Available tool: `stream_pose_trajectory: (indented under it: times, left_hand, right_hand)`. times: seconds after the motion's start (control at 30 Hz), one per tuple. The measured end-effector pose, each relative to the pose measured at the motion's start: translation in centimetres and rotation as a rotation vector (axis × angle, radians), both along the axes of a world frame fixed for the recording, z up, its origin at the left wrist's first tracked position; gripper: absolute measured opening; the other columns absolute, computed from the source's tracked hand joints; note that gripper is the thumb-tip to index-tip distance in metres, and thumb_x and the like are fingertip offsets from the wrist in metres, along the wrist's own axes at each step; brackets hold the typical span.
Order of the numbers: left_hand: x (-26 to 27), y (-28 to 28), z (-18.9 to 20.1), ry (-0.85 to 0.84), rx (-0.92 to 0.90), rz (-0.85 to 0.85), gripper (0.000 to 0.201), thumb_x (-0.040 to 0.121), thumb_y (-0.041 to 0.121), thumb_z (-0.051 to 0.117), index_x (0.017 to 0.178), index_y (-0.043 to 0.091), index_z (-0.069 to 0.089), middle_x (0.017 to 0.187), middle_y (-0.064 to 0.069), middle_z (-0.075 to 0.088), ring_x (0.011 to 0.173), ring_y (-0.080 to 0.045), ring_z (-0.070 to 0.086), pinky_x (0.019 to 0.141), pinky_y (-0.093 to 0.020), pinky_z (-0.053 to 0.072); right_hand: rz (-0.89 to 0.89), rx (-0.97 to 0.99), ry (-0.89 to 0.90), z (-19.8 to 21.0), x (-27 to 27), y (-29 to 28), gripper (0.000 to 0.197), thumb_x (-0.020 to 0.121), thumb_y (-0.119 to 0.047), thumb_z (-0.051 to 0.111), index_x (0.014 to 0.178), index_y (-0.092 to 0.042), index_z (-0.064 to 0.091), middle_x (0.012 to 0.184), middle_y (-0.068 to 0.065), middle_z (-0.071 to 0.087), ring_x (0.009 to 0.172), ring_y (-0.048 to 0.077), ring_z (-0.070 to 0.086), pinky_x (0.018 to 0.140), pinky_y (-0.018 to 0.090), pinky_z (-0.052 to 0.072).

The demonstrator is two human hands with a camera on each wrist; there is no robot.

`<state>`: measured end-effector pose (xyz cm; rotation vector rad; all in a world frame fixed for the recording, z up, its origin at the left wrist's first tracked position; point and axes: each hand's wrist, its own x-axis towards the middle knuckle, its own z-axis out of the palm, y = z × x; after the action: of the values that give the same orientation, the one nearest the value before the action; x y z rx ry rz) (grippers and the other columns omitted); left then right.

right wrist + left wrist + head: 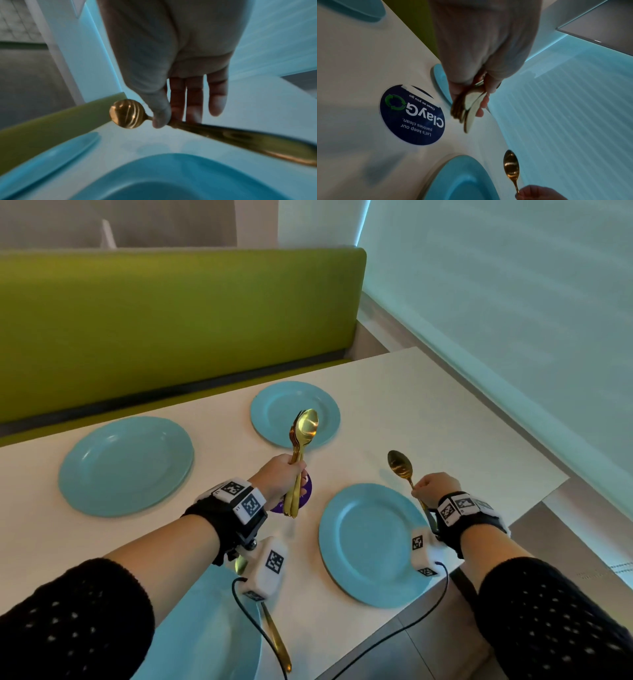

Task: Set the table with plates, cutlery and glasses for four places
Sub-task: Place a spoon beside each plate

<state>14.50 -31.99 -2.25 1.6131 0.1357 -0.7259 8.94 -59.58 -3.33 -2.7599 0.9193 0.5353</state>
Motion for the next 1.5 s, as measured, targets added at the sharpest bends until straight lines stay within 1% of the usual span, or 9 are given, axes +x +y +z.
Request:
stream_pose_trajectory:
  times: [0.17, 0.3, 0.4, 0.57, 0.73, 0.9, 1.1, 1.4, 1.5]
  left_hand:
    - [0.5, -0.5, -0.7, 0.004, 0.010, 0.019, 0.024, 0.101, 0.015, 0.038, 0.080, 0.010, 0.048, 0.071, -0.004, 0.050, 0.060, -0.015, 0.048, 0.056, -0.024, 0.044]
    - [0.8, -1.0, -1.3, 0.012, 0.021, 0.049, 0.015, 0.101, 0.015, 0.039, 0.094, 0.006, 0.049, 0.073, -0.005, 0.050, 0.062, -0.015, 0.049, 0.055, -0.022, 0.046]
    - [1.1, -1.4, -1.6, 0.009, 0.018, 0.037, 0.021, 0.101, 0.014, 0.039, 0.083, 0.009, 0.049, 0.072, -0.005, 0.049, 0.062, -0.015, 0.049, 0.054, -0.021, 0.045]
    - [1.4, -1.9, -2.0, 0.007, 0.018, 0.034, 0.013, 0.100, 0.014, 0.039, 0.099, 0.004, 0.047, 0.074, -0.004, 0.049, 0.063, -0.013, 0.049, 0.041, -0.013, 0.047]
    - [1.8, -2.5, -2.5, 0.017, 0.022, 0.028, 0.014, 0.101, 0.014, 0.039, 0.095, 0.006, 0.048, 0.073, -0.004, 0.049, 0.062, -0.014, 0.049, 0.054, -0.020, 0.046]
    - [2.0, -3.5, -2.9, 0.030, -0.008, 0.038, 0.018, 0.100, 0.012, 0.039, 0.086, 0.008, 0.048, 0.075, -0.004, 0.048, 0.063, -0.012, 0.048, 0.055, -0.019, 0.049]
    - [1.9, -4.1, -3.2, 0.050, -0.031, 0.048, 0.021, 0.100, 0.012, 0.040, 0.081, 0.010, 0.048, 0.076, -0.004, 0.048, 0.065, -0.014, 0.048, 0.062, -0.026, 0.049]
    - [1.9, -3.8, -3.2, 0.033, -0.017, 0.051, 0.014, 0.100, 0.013, 0.040, 0.091, 0.006, 0.049, 0.078, -0.004, 0.048, 0.066, -0.013, 0.048, 0.060, -0.024, 0.048]
    - [1.9, -3.5, -3.1, 0.027, -0.014, 0.053, 0.014, 0.100, 0.013, 0.040, 0.090, 0.007, 0.049, 0.077, -0.003, 0.048, 0.065, -0.012, 0.048, 0.056, -0.020, 0.049]
  right_hand:
    - [-0.011, -0.086, 0.113, -1.8, -0.7, -2.4, 0.031, 0.093, -0.029, 0.050, 0.114, -0.014, 0.066, 0.118, 0.004, 0.066, 0.108, 0.019, 0.063, 0.093, 0.027, 0.051]
    - [0.006, -0.093, 0.139, -3.2, -0.9, -2.9, 0.030, 0.094, -0.028, 0.049, 0.115, -0.016, 0.066, 0.119, 0.002, 0.066, 0.108, 0.018, 0.062, 0.090, 0.025, 0.050]
    - [0.026, -0.104, 0.144, -3.9, -0.8, -3.0, 0.029, 0.094, -0.027, 0.048, 0.114, -0.016, 0.066, 0.118, 0.002, 0.066, 0.108, 0.018, 0.063, 0.090, 0.025, 0.051]
    - [0.037, -0.126, 0.144, -4.5, -0.9, -3.4, 0.029, 0.094, -0.026, 0.046, 0.110, -0.017, 0.068, 0.115, 0.002, 0.068, 0.105, 0.019, 0.064, 0.091, 0.026, 0.052]
    - [0.031, -0.120, 0.133, -4.9, -0.9, -3.5, 0.027, 0.091, -0.027, 0.050, 0.101, -0.017, 0.072, 0.106, 0.002, 0.071, 0.099, 0.021, 0.066, 0.087, 0.026, 0.054]
    - [0.010, -0.086, 0.106, -5.0, -0.9, -3.7, 0.026, 0.090, -0.023, 0.050, 0.102, -0.014, 0.071, 0.107, 0.004, 0.071, 0.101, 0.022, 0.066, 0.089, 0.029, 0.053]
    - [-0.020, -0.027, 0.074, -4.9, -0.8, -3.7, 0.023, 0.088, -0.022, 0.055, 0.098, -0.012, 0.073, 0.103, 0.006, 0.072, 0.100, 0.024, 0.065, 0.089, 0.030, 0.054]
    - [-0.063, 0.026, 0.048, -4.5, -1.1, -3.5, 0.021, 0.088, -0.020, 0.057, 0.098, -0.010, 0.072, 0.103, 0.008, 0.072, 0.100, 0.025, 0.065, 0.089, 0.032, 0.054]
    - [-0.092, 0.035, 0.017, -4.4, -1.2, -3.5, 0.022, 0.088, -0.018, 0.058, 0.104, -0.011, 0.070, 0.109, 0.008, 0.070, 0.104, 0.024, 0.064, 0.091, 0.030, 0.052]
